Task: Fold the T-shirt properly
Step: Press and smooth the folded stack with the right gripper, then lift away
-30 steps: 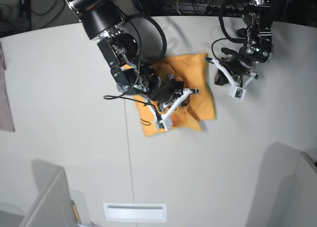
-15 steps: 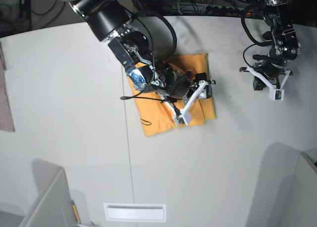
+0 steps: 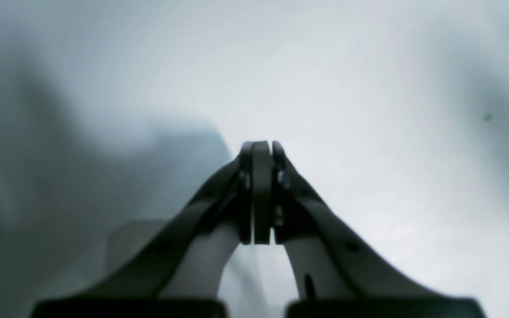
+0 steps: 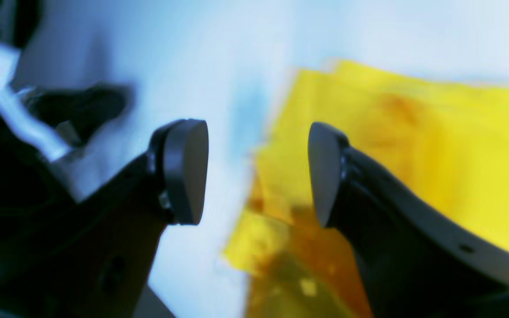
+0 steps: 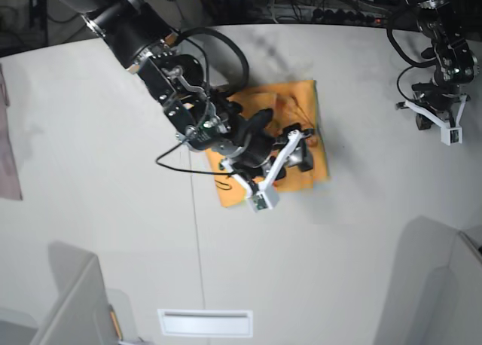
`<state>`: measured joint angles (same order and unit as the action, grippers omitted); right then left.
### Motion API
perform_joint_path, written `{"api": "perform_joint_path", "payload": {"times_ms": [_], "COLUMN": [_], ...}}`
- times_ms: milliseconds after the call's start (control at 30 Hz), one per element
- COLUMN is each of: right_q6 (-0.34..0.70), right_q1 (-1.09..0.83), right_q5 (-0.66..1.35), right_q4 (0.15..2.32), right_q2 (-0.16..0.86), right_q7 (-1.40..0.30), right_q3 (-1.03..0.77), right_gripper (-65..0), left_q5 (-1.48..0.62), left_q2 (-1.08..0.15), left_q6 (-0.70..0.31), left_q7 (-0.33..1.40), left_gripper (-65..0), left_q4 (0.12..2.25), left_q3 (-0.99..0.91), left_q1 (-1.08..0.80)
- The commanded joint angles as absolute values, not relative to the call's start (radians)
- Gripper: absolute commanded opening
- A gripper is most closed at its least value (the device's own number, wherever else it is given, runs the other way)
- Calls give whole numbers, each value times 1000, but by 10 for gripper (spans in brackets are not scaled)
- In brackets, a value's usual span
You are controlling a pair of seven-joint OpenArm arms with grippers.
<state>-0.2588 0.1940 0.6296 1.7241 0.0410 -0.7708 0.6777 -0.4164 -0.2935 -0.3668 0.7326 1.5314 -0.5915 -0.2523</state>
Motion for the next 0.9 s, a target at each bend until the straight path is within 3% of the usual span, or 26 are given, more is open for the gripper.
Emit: {"api": "perform_joint_path", "payload": {"times_ms": [0,67,100,133,567,867], "right_q6": [-266,-305,-309,-311,-314,-308], "right_q1": [205,197,197,197,183,260], "right_q5": [648,648,648,648,647,647], "right_q4": [1747,1744,1736,1725,1580,1408], "right_q2": [31,45,48,48,42,-58], "right_q7": [-759,-796,-828,-849,-872,-785], "right_q3": [664,638,631,630,638,639], "right_gripper": [-368,-516,-623,-650,-650,-650], "left_q5": [-424,-424,-424,-424,-424,-424], "left_q2": [-314,-314,-314,-312,-309,-309], "left_q6": [-371,-372,-372,-372,-372,-372], "left_q7": [714,713,713,713,713,713], "left_gripper": [-650,-650,-650,-650,-650,-650], "left_q4": [1540,1532,1537,1541,1543,1543], "left_q3": [-596,-596,-596,-596,-596,-596], "left_q1": [-248,-248,-248,-248,-248,-248]}}
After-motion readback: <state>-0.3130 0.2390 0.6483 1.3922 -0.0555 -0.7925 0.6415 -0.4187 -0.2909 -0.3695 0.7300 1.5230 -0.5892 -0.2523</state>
